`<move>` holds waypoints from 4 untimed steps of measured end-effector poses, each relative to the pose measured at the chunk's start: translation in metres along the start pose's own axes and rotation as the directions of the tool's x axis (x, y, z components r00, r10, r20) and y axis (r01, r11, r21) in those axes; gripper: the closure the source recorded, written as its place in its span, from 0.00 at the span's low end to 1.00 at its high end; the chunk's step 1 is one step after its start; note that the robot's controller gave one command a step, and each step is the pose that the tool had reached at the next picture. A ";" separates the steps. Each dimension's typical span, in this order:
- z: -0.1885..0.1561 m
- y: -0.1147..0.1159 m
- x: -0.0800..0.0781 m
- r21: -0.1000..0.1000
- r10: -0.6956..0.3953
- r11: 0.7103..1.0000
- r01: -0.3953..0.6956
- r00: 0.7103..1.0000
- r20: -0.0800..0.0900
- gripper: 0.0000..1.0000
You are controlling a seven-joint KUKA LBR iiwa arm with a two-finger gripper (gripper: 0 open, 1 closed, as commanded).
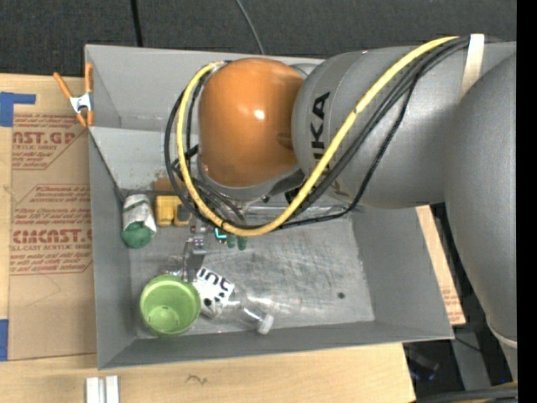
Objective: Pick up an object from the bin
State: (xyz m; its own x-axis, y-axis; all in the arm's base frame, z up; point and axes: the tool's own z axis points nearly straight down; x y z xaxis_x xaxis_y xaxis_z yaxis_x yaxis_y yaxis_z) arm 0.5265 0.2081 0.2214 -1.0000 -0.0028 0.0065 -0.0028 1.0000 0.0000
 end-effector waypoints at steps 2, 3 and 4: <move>-0.002 -0.002 0.000 -0.003 0.007 1.000 -0.006 1.000 0.011 0.00; -0.031 -0.006 -0.020 0.001 -0.064 0.998 0.064 0.998 0.005 0.00; -0.042 -0.006 -0.025 0.000 -0.135 0.991 0.135 0.991 0.010 0.00</move>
Offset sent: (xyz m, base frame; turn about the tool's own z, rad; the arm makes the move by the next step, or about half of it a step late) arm -0.0436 -0.0428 -0.0440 0.1223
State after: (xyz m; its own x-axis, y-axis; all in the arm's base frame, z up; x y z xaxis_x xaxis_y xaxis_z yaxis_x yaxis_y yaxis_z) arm 0.5519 0.2024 0.2629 -0.9905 -0.1377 -0.0037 -0.1377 0.9905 0.0005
